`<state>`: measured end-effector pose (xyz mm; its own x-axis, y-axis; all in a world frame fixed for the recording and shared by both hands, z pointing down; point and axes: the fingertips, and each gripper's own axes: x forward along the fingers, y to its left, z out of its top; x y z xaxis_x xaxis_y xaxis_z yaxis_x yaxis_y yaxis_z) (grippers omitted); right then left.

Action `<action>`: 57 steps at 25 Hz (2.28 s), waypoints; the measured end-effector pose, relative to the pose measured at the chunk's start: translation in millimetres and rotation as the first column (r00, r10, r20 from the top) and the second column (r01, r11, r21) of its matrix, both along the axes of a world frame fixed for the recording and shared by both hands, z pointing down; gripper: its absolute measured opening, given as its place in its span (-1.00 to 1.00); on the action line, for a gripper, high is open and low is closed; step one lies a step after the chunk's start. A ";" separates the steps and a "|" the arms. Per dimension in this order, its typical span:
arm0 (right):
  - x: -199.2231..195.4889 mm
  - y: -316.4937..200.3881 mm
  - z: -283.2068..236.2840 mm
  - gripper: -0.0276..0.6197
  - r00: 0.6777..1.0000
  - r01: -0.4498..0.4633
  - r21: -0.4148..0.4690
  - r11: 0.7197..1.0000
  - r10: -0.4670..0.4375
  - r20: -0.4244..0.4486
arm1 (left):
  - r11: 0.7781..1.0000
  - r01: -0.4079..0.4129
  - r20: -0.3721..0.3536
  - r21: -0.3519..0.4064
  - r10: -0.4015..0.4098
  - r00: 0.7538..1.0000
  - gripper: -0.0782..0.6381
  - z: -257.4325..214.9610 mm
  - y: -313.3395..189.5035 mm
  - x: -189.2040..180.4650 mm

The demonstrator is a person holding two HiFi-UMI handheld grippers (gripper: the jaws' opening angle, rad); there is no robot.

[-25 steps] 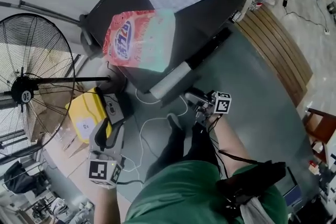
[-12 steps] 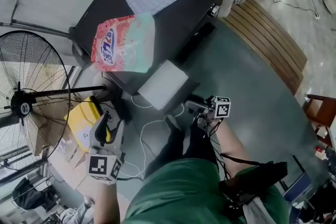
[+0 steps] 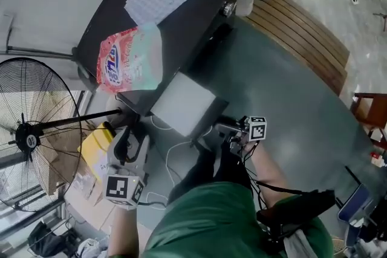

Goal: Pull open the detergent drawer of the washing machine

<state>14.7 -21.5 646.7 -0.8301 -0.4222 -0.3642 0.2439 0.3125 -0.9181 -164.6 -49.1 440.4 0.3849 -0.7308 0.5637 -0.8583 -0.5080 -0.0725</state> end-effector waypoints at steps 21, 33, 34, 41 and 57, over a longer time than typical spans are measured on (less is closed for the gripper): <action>93.3 -13.5 -53.8 -0.22 0.849 -0.265 0.085 0.960 0.274 -0.451 | 0.993 -0.052 -0.097 0.101 0.062 0.993 -0.18 -35.2 -34.2 16.9; 98.8 -29.5 -223.8 -0.35 0.390 -0.334 0.469 0.817 0.573 -0.721 | 0.978 -0.021 -0.205 0.207 0.065 0.977 -0.19 -80.9 -39.0 -10.7; 95.1 -27.6 -236.5 -0.36 0.346 -0.327 0.499 0.803 0.593 -0.727 | 0.976 -0.023 -0.214 0.216 0.071 0.974 -0.19 -85.3 -37.1 -12.0; 57.3 -15.2 -318.9 -0.51 0.141 -0.274 0.676 0.685 0.723 -0.676 | 0.963 -0.041 -0.254 0.267 0.112 0.961 -0.19 -108.1 -27.0 -29.6; 6.1 -5.7 -413.6 -0.55 0.035 -0.057 0.877 0.477 0.879 -0.476 | 0.924 -0.008 -0.263 0.383 0.118 0.958 -0.21 -177.7 -1.6 -33.2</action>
